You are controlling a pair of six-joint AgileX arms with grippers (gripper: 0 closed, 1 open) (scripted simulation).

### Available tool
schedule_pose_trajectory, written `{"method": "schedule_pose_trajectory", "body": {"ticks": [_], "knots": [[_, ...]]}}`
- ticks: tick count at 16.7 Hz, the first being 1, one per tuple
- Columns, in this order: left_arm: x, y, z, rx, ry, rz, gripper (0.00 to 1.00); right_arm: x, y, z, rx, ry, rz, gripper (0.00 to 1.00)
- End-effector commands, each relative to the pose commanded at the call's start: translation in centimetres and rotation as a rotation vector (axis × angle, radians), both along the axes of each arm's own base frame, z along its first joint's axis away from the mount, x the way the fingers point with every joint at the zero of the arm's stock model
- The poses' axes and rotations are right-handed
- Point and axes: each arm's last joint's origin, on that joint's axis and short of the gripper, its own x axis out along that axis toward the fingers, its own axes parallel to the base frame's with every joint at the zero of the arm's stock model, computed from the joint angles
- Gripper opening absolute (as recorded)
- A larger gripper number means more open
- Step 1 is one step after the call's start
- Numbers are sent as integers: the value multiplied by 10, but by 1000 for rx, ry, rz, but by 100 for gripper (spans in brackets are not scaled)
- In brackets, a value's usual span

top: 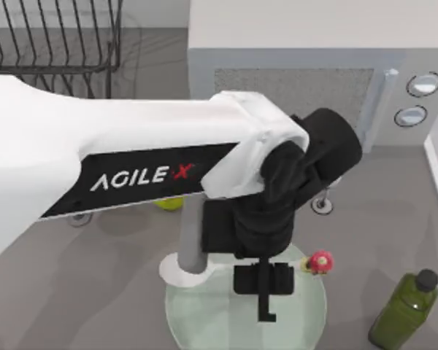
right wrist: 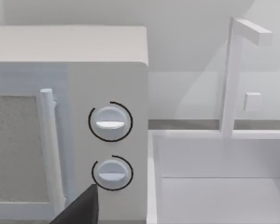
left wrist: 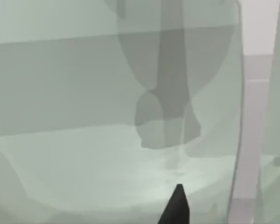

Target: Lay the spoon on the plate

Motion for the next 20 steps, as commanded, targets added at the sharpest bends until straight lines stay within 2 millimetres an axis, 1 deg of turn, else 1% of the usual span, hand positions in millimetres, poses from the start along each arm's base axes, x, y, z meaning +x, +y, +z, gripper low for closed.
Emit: {"method": "schedule_pose_trajectory", "body": {"ticks": [4, 5, 9, 20], "knots": [[-8, 6, -28, 83, 88, -4, 0, 0, 0, 0, 0, 0, 0, 100], [-9, 7, -32, 93, 99, -5, 0, 0, 0, 0, 0, 0, 0, 100], [-9, 7, -32, 93, 99, -5, 0, 0, 0, 0, 0, 0, 0, 100], [-9, 7, -32, 93, 99, -5, 83, 0, 0, 0, 0, 0, 0, 100]]}}
